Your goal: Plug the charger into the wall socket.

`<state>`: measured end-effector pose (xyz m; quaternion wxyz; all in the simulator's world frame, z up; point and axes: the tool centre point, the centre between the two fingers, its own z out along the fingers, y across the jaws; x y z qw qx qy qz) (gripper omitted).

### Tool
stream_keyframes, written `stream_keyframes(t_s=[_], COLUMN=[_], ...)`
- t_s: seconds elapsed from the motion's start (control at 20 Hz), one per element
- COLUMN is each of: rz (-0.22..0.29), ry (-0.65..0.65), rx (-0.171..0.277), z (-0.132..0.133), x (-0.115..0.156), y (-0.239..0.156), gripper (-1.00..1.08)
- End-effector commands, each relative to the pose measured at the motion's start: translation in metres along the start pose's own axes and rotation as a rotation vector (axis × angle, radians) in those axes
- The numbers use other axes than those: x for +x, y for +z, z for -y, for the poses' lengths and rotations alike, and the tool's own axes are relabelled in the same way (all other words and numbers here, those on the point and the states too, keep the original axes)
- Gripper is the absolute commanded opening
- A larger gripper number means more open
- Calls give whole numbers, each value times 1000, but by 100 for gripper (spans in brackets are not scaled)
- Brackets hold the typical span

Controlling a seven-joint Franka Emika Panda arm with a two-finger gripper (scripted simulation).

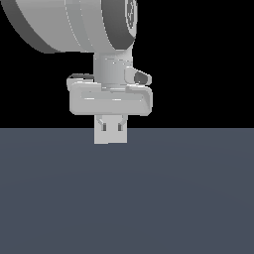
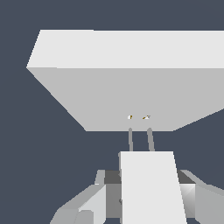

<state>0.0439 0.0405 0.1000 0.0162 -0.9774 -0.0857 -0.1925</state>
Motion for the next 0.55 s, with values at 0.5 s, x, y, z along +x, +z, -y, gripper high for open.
stream_keyframes(t_s=[0.5], rz=[0], ry=[1], rx=[1], z=[0], x=[24], y=[10], gripper=[-100])
